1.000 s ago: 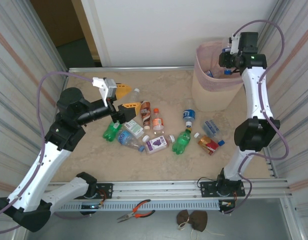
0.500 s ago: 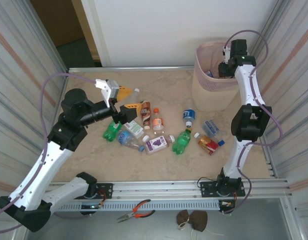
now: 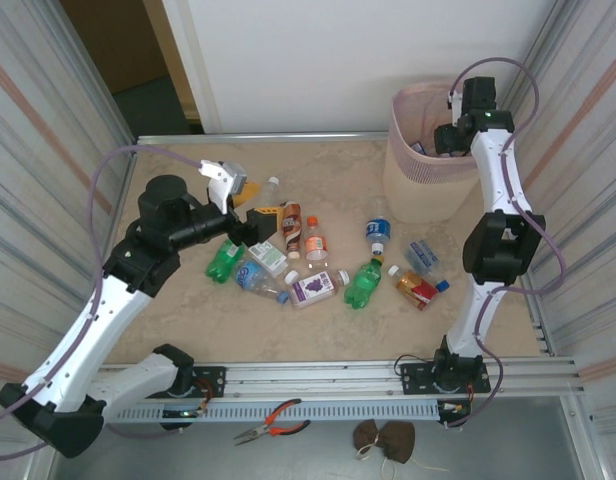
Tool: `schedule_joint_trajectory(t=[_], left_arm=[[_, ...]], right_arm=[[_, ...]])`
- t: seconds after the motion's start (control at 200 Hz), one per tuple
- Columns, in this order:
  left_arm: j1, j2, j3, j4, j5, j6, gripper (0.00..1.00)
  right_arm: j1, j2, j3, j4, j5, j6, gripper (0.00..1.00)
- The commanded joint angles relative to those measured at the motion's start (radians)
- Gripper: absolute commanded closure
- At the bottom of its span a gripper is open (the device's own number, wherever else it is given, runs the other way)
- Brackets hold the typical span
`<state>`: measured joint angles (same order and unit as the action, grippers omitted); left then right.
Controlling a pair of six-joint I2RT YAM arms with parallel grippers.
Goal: Put the plastic bottles in the bin
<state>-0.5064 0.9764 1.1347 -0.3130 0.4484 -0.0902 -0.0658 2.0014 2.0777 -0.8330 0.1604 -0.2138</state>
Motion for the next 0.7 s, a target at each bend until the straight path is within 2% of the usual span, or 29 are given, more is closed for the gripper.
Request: schedule_joint_trajectory(t=[0.0, 0.22, 0.461, 0.691], left_arm=[[-0.005, 0.025, 0.032, -0.088, -0.089, 0.037, 0.14], [0.005, 0.090, 0.065, -0.219, -0.215, 0.061, 0.15], [0.087, 0.171, 0.068, -0.346, -0.302, 0.047, 0.19], [0.239, 0.244, -0.010, -0.362, -0.259, 0.006, 0.21]], right_arm=[[0.007, -0.107, 0.033, -0.013, -0.016, 0.026, 0.25], [0.009, -0.201, 0.055, -0.028, -0.104, 0.075, 0.24], [-0.013, -0.314, 0.059, -0.022, -0.279, 0.169, 0.22], [-0.015, -0.468, -0.092, 0.040, -0.348, 0.226, 0.22]])
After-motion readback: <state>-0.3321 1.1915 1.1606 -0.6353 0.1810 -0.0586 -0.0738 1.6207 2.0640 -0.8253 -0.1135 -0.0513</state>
